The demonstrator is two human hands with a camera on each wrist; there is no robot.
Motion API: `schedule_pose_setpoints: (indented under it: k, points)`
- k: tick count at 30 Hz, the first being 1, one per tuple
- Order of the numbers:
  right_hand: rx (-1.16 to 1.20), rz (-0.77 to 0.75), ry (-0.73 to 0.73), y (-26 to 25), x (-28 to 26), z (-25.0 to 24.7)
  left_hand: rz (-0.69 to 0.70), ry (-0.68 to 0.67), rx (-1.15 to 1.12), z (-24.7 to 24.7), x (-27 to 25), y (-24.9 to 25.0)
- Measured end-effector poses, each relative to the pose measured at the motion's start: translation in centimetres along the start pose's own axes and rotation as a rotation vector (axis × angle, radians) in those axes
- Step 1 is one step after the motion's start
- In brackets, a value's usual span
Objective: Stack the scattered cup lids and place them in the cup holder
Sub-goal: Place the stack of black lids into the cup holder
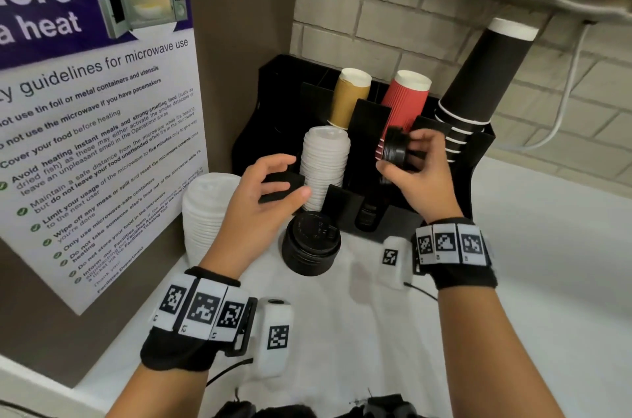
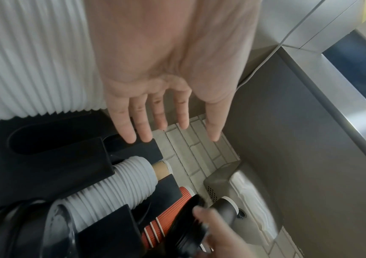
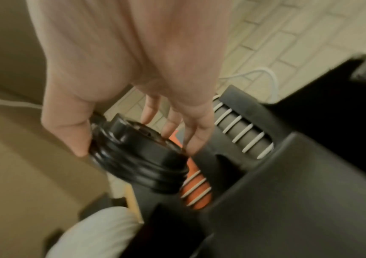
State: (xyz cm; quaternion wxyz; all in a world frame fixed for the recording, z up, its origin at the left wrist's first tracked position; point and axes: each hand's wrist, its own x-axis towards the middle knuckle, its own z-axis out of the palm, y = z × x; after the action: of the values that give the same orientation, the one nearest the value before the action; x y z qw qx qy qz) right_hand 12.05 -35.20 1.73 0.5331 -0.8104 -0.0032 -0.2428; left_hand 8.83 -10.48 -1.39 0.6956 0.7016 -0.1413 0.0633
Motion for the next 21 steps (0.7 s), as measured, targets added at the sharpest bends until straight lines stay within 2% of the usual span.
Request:
schedule_pose_setpoints:
  k: [2, 6, 11, 15, 21]
  points:
    - [-0.268, -0.023, -0.107, 1.2, 1.3, -0.4, 0.009, 0.001, 0.006, 0.1, 0.0, 0.0]
    - [-0.702, -0.016, -0.44, 2.0, 2.8, -0.2, 0.018, -0.018, -0.006, 0.4, 0.1, 0.1]
    - [-0.855, -0.019, -0.617, 1.7, 2.8, 1.0, 0.002, -0.01, 0.001, 0.4, -0.2, 0.0]
    - [-1.015, -0.04, -0.641, 2.0, 2.2, 1.4, -0.005, 0.015, 0.001, 0.0, -0.1, 0.0]
    - [-1.209, -0.115, -0.5, 2.7, 1.1, 1.6, -0.006, 0.001, -0.01, 0.4, -0.2, 0.1]
